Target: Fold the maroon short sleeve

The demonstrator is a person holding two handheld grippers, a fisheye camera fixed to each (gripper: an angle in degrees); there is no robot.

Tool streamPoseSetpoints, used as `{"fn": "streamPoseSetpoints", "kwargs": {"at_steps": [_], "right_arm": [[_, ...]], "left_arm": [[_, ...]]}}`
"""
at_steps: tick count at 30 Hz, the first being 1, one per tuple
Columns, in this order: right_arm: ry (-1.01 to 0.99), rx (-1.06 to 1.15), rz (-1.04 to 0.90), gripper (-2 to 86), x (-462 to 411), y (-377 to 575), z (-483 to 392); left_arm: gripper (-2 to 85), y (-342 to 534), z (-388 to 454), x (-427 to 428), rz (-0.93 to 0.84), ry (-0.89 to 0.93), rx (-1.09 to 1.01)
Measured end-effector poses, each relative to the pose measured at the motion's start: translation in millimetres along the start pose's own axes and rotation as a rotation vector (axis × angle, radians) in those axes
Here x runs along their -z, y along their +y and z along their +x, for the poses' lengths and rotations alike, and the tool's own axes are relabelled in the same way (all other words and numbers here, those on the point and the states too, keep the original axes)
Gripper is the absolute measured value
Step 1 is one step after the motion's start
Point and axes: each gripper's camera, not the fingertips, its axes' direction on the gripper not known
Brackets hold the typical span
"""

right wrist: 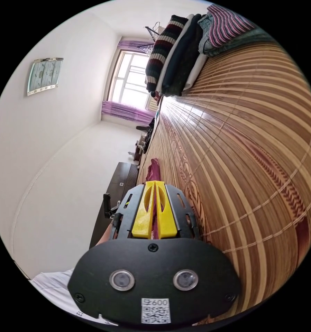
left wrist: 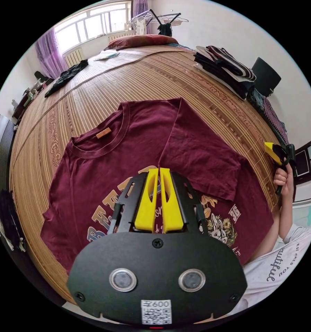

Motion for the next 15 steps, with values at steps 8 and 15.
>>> {"fn": "streamPoseSetpoints", "kwargs": {"at_steps": [8, 15], "right_arm": [[-0.002, 0.0, -0.001, -0.8, 1, 1, 0], [-0.001, 0.002, -0.007, -0.9, 1, 3, 0]], "left_arm": [[3.3, -3, -9, -10, -0.062, 0.031, 0.053], [7.1, -12, 88, 27, 0.097, 0.092, -0.179]]}}
